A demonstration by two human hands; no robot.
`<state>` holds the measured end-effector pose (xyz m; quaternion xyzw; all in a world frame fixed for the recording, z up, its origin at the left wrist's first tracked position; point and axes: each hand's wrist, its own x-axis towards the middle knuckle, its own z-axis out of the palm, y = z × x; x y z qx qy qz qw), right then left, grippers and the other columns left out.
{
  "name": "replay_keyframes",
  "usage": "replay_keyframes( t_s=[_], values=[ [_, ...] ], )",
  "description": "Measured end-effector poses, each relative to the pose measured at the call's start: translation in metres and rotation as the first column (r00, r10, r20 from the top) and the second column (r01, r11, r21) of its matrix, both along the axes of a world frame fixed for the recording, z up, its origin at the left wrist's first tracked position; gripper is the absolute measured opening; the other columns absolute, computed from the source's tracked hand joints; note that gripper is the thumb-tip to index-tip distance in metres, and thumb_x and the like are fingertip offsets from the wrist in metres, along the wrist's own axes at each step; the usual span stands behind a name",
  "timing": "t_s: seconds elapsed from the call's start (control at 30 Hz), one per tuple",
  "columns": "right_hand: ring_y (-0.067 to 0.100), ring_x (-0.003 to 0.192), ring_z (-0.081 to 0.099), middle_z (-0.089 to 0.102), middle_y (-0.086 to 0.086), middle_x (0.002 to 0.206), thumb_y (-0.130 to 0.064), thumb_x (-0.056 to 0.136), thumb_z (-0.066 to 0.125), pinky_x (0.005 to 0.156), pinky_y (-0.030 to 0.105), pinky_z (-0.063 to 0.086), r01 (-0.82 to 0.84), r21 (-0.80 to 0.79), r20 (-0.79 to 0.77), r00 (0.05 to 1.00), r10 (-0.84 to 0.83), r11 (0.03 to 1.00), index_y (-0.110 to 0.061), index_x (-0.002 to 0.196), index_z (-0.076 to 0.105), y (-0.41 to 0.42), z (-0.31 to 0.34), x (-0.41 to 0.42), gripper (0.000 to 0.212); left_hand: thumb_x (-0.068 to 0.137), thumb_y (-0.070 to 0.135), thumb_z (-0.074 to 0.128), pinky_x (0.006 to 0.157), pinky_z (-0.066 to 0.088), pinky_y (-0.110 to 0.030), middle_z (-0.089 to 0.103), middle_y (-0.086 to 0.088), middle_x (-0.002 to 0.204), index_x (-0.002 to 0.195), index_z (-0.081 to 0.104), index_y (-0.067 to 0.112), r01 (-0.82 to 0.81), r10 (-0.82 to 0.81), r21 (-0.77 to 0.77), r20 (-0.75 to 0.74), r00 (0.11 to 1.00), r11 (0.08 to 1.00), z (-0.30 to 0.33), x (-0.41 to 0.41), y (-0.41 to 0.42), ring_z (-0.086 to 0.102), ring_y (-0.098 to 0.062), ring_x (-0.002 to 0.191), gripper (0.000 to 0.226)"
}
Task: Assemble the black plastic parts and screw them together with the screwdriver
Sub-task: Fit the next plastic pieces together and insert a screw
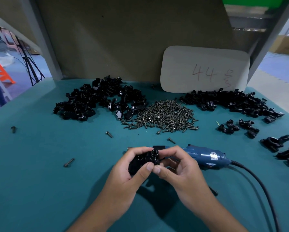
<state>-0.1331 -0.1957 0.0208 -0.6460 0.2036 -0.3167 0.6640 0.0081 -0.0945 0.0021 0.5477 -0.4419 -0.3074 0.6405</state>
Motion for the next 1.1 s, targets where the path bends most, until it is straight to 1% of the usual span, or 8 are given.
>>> replay_keyframes(
  t_s=[0.2,0.4,0.57,0.7,0.87,0.97,1.03,1.1],
  values=[
    [0.009,0.075,0.06,0.068,-0.004,0.077,-0.018,0.07,0.085,0.071,0.021,0.052,0.002,-0.004,0.032,0.999,-0.002,1.0,-0.027,0.092,0.073,0.0,0.001,0.0,0.026,0.089,0.046,0.068,0.095,0.055,-0.03,0.074,-0.001,0.117,0.117,0.067,0.037,0.02,-0.02,-0.002,-0.025,0.999,1.0,0.0,0.0,-0.001,0.07,-0.023,0.111,0.029],
    [0.01,0.073,0.058,0.064,-0.003,0.072,-0.016,0.069,0.085,0.07,0.021,0.051,-0.001,0.008,0.027,1.0,0.0,1.0,-0.028,0.09,0.073,-0.002,-0.001,0.0,0.027,0.086,0.055,0.07,0.088,0.05,-0.015,0.074,0.004,0.114,0.116,0.068,0.038,0.011,-0.011,0.007,-0.001,1.0,1.0,0.002,0.0,-0.001,0.07,-0.01,0.107,0.034],
    [0.01,0.073,0.058,0.064,-0.004,0.076,-0.033,0.067,0.092,0.069,0.022,0.051,-0.033,0.012,0.022,0.999,0.033,0.999,-0.025,0.096,0.073,-0.003,0.0,-0.003,0.035,0.085,0.052,0.069,0.085,0.05,-0.014,0.075,0.008,0.109,0.111,0.069,0.041,-0.033,0.033,-0.011,0.032,0.999,0.999,-0.002,-0.001,-0.003,0.07,-0.006,0.101,0.029],
    [0.013,0.077,0.06,0.07,-0.003,0.093,-0.029,0.073,0.086,0.068,0.024,0.051,0.017,-0.012,-0.01,1.0,-0.017,1.0,-0.029,0.105,0.073,-0.001,0.012,-0.004,0.034,0.081,0.049,0.067,0.08,0.049,-0.01,0.076,0.008,0.103,0.108,0.072,0.034,-0.106,0.106,-0.027,0.006,0.994,0.994,-0.003,-0.001,-0.004,0.069,-0.002,0.094,0.031],
    [0.005,0.068,0.059,0.066,-0.01,0.078,-0.052,0.086,0.065,0.064,0.02,0.051,0.283,-0.355,-0.097,0.937,-0.336,0.891,-0.035,0.091,0.068,-0.042,0.052,-0.009,0.018,0.073,0.061,0.063,0.066,0.044,-0.009,0.07,0.021,0.083,0.105,0.067,0.052,-0.132,0.132,0.021,-0.003,0.991,0.991,-0.002,0.001,-0.002,0.059,0.005,0.07,0.033],
    [-0.001,0.075,0.061,0.066,-0.017,0.083,-0.041,0.095,0.063,0.069,0.013,0.049,-0.01,-0.666,-0.451,0.802,-0.391,0.746,-0.036,0.091,0.066,-0.091,0.06,0.01,0.007,0.074,0.061,0.063,0.064,0.043,-0.009,0.068,0.021,0.082,0.107,0.066,0.051,-0.116,0.116,0.033,0.0,0.993,0.993,-0.003,0.0,-0.002,0.056,0.004,0.068,0.034],
    [0.002,0.086,0.062,0.067,-0.014,0.097,-0.038,0.096,0.066,0.082,0.02,0.053,-0.268,-0.643,-0.674,0.642,-0.364,0.718,-0.03,0.101,0.068,-0.117,0.05,0.028,0.01,0.075,0.062,0.063,0.068,0.046,-0.009,0.071,0.019,0.091,0.106,0.066,0.052,-0.109,0.109,0.041,-0.006,0.994,0.993,-0.004,0.0,-0.002,0.061,0.003,0.075,0.033],
    [0.012,0.093,0.065,0.069,-0.003,0.101,-0.033,0.093,0.073,0.092,0.03,0.055,-0.372,-0.574,-0.767,0.557,-0.319,0.73,-0.023,0.102,0.068,-0.133,0.034,0.042,0.014,0.077,0.062,0.064,0.081,0.052,-0.018,0.075,0.011,0.103,0.107,0.066,0.051,-0.103,0.103,0.045,-0.01,0.995,0.994,-0.006,0.002,-0.002,0.068,-0.006,0.091,0.032]
  ],
)
